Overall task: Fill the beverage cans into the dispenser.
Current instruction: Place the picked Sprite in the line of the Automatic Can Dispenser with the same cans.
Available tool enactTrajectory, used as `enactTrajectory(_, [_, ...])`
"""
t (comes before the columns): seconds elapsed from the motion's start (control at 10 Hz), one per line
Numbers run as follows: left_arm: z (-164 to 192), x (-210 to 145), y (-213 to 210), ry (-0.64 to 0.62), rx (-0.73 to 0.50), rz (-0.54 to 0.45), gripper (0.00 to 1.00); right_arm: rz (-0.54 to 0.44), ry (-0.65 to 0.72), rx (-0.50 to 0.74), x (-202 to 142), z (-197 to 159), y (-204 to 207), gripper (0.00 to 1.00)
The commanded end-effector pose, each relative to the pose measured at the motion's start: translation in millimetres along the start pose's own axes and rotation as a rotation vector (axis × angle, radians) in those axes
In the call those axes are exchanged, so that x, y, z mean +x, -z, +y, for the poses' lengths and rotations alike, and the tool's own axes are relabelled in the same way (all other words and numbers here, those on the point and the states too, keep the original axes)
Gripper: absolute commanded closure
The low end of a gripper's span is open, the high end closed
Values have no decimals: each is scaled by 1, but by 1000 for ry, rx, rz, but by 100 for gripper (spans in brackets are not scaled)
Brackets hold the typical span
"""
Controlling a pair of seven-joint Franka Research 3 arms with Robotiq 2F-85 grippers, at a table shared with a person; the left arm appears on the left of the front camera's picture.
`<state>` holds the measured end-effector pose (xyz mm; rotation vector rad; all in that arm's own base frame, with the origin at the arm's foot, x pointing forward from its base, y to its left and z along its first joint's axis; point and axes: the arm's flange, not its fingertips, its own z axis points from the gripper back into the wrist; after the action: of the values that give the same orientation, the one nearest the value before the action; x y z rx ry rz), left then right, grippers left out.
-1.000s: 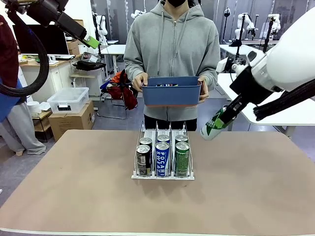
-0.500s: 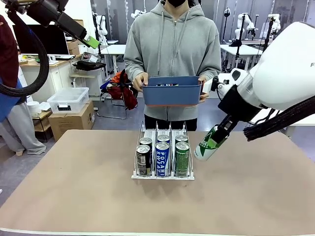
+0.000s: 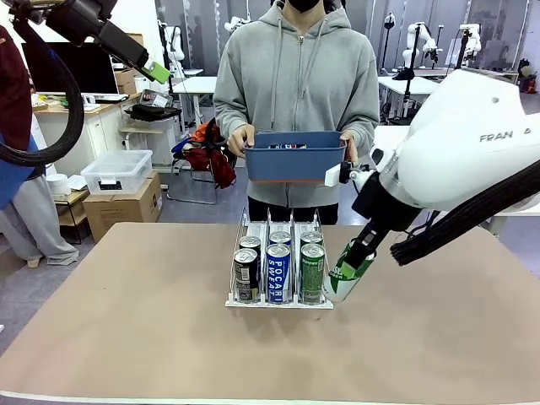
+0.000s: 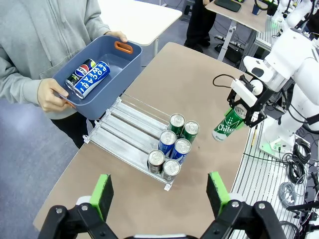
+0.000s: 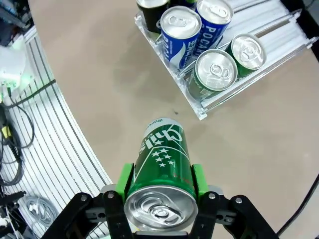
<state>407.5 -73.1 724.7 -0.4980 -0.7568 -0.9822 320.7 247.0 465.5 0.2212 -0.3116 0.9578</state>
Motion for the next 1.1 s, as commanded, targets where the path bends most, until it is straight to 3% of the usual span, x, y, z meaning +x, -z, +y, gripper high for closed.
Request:
enactTrajectory(0.0, [0,-2,0,1,-1,2,0,-19,67,-56,20,7,11,42])
enactTrajectory(0.2, [0,-2,0,1,-1,2,0,-15,71,-110,29,12,20,42])
enactTrajectory(0.4, [0,-2,0,1,-1,2,0,-14,54,-46,17,12,20,42])
enactTrajectory(0.7, [0,-2,0,1,-1,2,0,0,63,-57,20,13,25,42])
enactTrajectory(1.0, [0,-2,0,1,-1,2,0,-18,63,-94,35,-5,50,42])
